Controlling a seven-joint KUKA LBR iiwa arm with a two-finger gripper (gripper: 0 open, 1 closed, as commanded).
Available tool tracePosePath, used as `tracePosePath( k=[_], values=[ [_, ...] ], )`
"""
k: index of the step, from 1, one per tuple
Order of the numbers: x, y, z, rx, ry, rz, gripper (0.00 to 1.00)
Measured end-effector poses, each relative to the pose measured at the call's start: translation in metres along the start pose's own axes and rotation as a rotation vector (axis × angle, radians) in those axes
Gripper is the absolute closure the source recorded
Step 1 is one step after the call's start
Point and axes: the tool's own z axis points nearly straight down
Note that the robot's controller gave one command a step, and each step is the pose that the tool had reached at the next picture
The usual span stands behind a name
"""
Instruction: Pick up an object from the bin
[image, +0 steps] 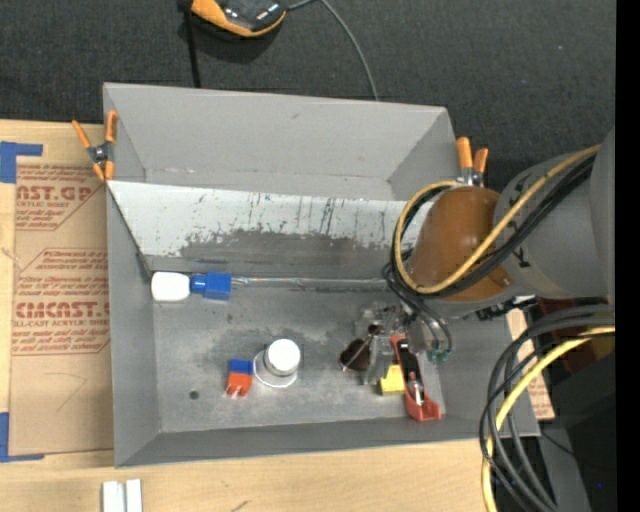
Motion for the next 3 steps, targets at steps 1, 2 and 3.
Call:
tracePosePath(
  k=[1,2,3],
  values=[
    [0.0,0.0,0.0,0.0,0.0,0.0,1.0],
    [0.007,0.032,-0.007,0.0,0.002,0.014,1.0],
    [0.007,0.021,-0.212,0.0,0.001,-0.162,1.0]
  ],
)
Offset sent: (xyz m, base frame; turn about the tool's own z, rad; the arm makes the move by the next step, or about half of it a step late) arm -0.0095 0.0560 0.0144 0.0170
